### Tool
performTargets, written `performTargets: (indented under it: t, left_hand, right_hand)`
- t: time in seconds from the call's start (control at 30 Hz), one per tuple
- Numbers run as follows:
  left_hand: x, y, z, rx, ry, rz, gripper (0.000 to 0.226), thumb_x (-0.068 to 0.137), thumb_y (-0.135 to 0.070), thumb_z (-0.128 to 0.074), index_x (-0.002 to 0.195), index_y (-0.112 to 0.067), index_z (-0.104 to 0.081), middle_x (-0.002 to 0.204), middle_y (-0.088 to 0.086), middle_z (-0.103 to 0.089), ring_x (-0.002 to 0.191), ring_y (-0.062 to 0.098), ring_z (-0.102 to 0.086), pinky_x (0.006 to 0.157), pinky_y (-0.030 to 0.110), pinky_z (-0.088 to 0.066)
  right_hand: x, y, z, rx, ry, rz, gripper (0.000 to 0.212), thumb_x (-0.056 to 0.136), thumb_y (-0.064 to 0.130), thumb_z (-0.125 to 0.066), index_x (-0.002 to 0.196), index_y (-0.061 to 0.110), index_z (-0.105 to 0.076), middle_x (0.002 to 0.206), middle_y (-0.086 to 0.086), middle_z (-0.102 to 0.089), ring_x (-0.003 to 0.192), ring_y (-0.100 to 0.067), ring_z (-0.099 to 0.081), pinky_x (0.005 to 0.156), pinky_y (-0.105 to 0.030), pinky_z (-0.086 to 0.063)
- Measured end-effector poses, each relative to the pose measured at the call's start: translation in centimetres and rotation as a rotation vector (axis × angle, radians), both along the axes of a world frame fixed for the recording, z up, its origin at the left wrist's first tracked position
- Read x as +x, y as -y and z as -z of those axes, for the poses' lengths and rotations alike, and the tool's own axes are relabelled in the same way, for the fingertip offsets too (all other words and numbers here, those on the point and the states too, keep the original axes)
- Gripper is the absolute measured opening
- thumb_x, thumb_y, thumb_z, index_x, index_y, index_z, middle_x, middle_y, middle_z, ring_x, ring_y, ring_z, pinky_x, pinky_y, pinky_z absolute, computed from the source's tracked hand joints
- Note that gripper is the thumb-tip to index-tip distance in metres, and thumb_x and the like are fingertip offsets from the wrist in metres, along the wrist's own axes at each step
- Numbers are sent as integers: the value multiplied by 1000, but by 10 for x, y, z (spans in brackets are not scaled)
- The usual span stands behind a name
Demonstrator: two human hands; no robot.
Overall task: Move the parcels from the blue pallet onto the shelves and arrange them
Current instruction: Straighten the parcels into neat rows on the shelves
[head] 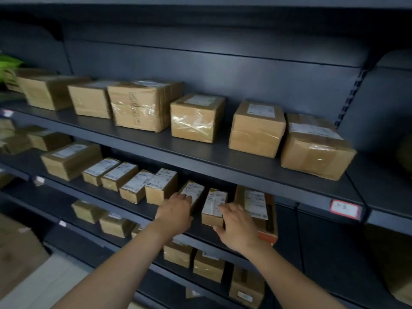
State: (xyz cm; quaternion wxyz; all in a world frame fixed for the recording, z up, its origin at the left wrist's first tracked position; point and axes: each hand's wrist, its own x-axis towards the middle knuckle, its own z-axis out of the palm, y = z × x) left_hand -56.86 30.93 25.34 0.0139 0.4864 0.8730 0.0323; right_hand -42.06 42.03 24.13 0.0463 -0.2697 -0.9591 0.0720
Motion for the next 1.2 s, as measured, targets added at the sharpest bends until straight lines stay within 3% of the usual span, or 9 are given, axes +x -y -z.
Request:
performTargets:
  t: [0.23, 0.47, 0.57, 0.73, 0.93, 1.2]
  left_hand:
    - [-47, 70, -55, 26, -121, -107, 42, 91, -31, -55, 129, -15, -46, 131, 5, -48, 125, 24, -42, 97, 37, -42]
    - [-110, 148, -103, 118, -246, -169, 42, 88, -30, -57, 128, -17, -51, 130, 4, -53, 123, 23, -44, 99, 37, -43]
    - [-140, 179, -125, 144, -281, -203, 46, 91, -29, -56, 134, -15, -47, 135, 6, -49, 127, 23, -42, 103, 37, -41]
    - [-187, 221, -152, 146, -317, -232, 31, 91, -31, -56, 118, -14, -52, 123, 7, -53, 119, 24, -47, 95, 37, -42]
    - [-250, 261, -173, 189, -372, -243, 44, 90, -31, -58, 131, -15, -49, 129, 6, -54, 122, 24, -47, 98, 38, -45]
    - [-330, 274, -184, 190, -338, -275, 36, 90, -28, -57, 122, -15, -51, 122, 8, -55, 117, 26, -48, 92, 40, -46]
  right_hand:
    - [-64, 56, -55, 112, -40, -184, 58, 90, 42, -58, 139, 16, -42, 140, -5, -44, 129, -24, -38, 107, -38, -36]
    - [-133, 109, -112, 183, -57, -270, 60, 91, 44, -54, 142, 18, -38, 140, -5, -42, 132, -24, -34, 107, -37, -31]
    - [-166, 131, -133, 237, -100, -271, 57, 91, 45, -55, 140, 19, -42, 138, -5, -46, 129, -24, -38, 105, -38, -35]
    - [-220, 165, -156, 278, -135, -266, 56, 89, 47, -56, 136, 18, -47, 134, -5, -49, 126, -24, -41, 102, -38, -39]
    - [-283, 198, -180, 280, -171, -245, 58, 88, 47, -58, 136, 16, -47, 133, -6, -50, 125, -25, -42, 100, -38, -41]
    - [-366, 204, -204, 322, -190, -207, 58, 87, 49, -60, 133, 16, -51, 130, -7, -53, 122, -25, -45, 99, -40, -44]
